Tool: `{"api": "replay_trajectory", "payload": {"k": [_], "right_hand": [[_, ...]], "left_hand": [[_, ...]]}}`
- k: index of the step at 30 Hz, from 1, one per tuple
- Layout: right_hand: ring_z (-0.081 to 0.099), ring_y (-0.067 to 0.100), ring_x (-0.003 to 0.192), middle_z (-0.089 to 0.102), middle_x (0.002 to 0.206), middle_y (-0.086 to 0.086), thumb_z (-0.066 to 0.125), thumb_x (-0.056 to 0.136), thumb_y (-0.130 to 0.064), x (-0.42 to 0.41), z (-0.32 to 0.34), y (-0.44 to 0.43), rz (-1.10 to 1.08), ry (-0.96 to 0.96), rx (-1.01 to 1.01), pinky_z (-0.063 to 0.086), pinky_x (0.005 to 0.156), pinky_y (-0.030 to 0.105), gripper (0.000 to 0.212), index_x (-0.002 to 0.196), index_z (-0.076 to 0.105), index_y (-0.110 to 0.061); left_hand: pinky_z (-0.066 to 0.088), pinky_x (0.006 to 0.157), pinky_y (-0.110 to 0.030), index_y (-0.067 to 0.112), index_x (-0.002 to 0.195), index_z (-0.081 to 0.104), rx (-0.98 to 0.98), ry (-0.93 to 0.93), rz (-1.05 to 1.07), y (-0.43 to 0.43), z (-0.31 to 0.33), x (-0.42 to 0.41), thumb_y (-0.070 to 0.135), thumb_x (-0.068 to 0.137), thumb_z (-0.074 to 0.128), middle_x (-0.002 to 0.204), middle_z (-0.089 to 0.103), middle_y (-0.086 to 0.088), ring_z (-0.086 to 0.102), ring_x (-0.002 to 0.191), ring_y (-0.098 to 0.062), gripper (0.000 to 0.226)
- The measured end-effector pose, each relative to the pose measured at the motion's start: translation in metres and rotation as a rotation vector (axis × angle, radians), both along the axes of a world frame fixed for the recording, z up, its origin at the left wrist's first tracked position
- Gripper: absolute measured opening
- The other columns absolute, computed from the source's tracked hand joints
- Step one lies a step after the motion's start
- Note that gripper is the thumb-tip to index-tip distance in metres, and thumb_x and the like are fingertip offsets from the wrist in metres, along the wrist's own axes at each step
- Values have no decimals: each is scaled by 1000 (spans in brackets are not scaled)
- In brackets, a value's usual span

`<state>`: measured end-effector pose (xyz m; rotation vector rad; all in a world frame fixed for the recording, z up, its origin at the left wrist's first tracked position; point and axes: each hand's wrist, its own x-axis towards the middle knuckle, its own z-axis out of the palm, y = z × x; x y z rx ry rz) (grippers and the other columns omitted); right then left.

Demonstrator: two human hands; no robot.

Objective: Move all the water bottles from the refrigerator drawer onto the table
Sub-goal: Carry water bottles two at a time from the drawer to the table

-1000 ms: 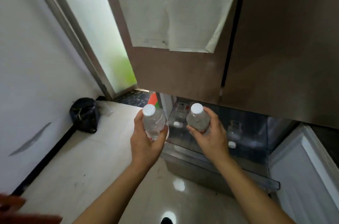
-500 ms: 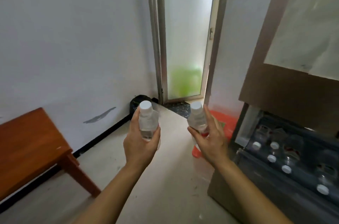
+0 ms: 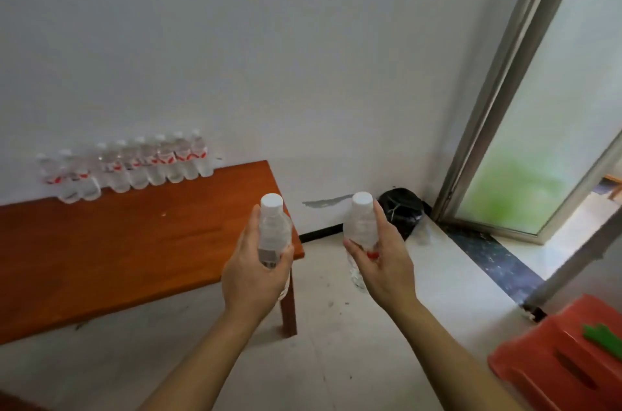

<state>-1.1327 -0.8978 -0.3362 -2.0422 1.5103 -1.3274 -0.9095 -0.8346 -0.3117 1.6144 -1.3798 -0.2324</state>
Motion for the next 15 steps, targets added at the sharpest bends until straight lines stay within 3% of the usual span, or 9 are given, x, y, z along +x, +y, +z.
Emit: {"api": "replay_trajectory", "payload": {"k": [2,7,12,15], "right_hand": [[45,-9,101,46,116,-22,60,87,-63,41,-8,-25,66,3,12,38,77,10,82,151,9,-56],[50,0,111,53,131,-12,60,89,-64,138,-30,-99,219,-1,52,49,81,22,82,153,10,-54],[41,-8,112,50,136,-15,59,88,-64,231,-40,-186,321,-21,92,32,80,8,82,152,9,-55],[38,-9,119,46,142,-19,60,88,-62,283,-38,-236,386,-35,124,32,84,9,81,151,9,-57]], "left_hand": [[49,98,-38,39,155,17,3,12,68,-9,-7,37,48,84,70,151,44,7,48,132,-18,89],[55,93,-46,40,154,18,8,-8,210,-53,-18,116,45,83,74,145,50,6,54,124,-19,90],[53,97,-49,39,154,22,17,26,303,-121,-12,185,40,81,77,145,50,9,51,130,-18,91],[52,99,-49,35,153,29,44,99,357,-161,-2,228,32,78,82,144,51,12,50,132,-18,92]]}}
